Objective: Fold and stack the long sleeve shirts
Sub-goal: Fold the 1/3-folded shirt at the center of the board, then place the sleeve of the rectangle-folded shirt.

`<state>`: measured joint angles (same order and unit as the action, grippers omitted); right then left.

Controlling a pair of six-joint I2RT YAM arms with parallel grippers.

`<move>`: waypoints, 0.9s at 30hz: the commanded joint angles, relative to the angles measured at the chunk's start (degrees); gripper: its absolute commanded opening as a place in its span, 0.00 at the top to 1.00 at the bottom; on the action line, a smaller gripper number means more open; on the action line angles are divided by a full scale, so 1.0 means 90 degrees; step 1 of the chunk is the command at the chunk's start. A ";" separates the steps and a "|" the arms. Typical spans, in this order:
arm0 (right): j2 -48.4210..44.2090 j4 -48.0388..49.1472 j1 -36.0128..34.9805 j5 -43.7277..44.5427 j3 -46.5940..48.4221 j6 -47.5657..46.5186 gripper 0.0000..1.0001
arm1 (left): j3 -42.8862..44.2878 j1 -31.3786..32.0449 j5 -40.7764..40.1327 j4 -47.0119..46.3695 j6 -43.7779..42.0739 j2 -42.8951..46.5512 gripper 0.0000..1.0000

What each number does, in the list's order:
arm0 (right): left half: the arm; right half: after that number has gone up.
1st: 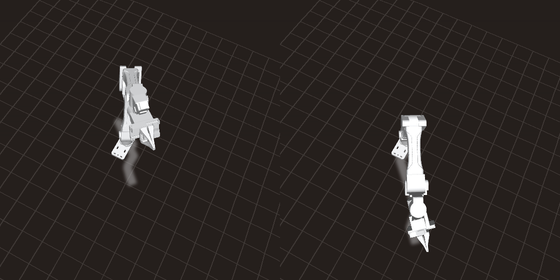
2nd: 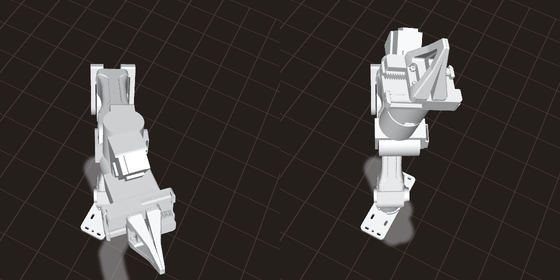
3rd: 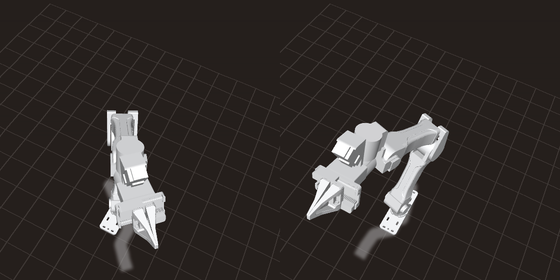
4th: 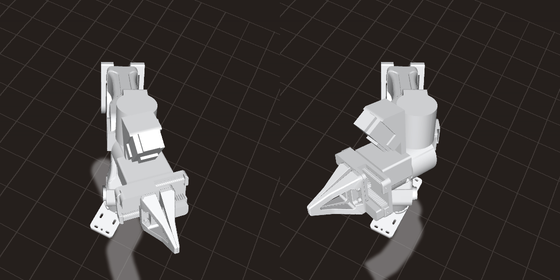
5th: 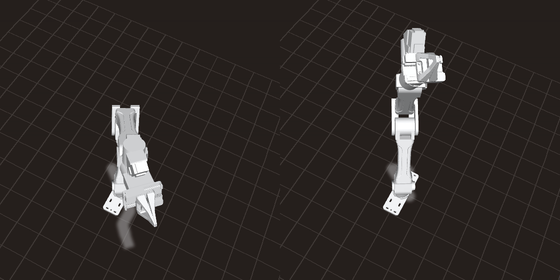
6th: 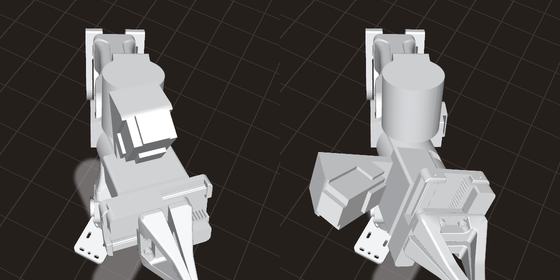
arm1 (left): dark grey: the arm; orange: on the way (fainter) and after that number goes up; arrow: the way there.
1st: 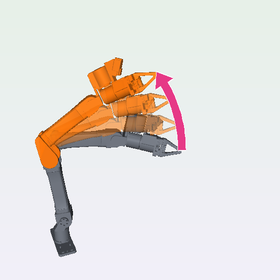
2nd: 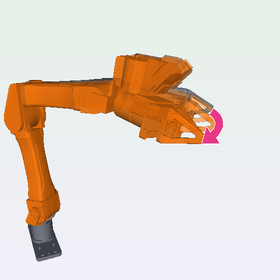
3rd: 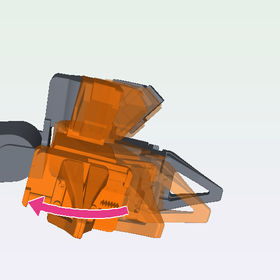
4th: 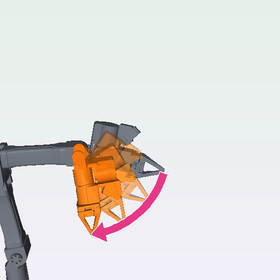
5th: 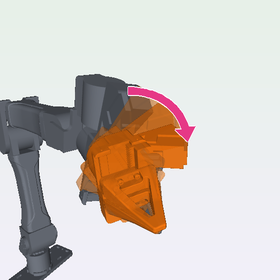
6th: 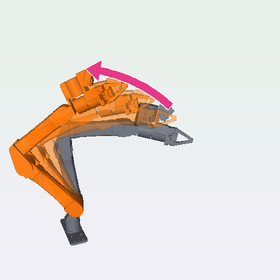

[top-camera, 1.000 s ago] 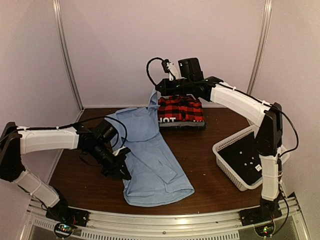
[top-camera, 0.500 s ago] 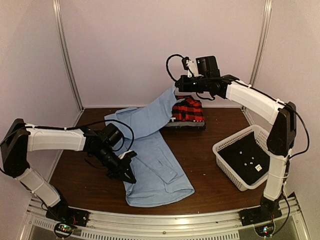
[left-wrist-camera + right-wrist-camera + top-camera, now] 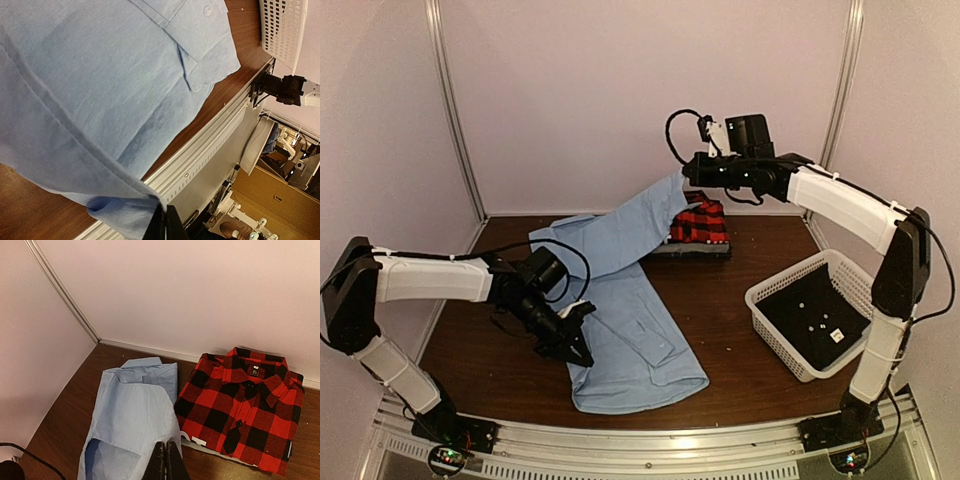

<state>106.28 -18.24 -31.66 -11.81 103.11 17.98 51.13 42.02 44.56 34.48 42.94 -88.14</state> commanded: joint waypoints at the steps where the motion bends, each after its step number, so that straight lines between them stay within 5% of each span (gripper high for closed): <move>1: -0.0602 0.0366 0.0051 0.0231 -0.0386 0.0047 1.00 | 0.0101 0.0028 0.0086 -0.0211 -0.0120 -0.0071 0.96; 11: -0.0588 0.0456 0.0134 -0.0260 -0.0715 0.0172 1.00 | 0.0560 -0.0003 -0.0107 -0.0369 -0.0132 -0.0163 0.61; 27: -0.0019 0.0400 -0.0398 -0.0650 -0.0634 0.0172 1.00 | 0.0874 -0.2038 -0.1068 -0.0904 -0.0277 -0.0029 0.62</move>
<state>103.55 -15.14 -32.38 -16.05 95.66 19.70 58.63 27.51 39.22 29.58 42.24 -87.18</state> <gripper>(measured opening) 0.007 0.383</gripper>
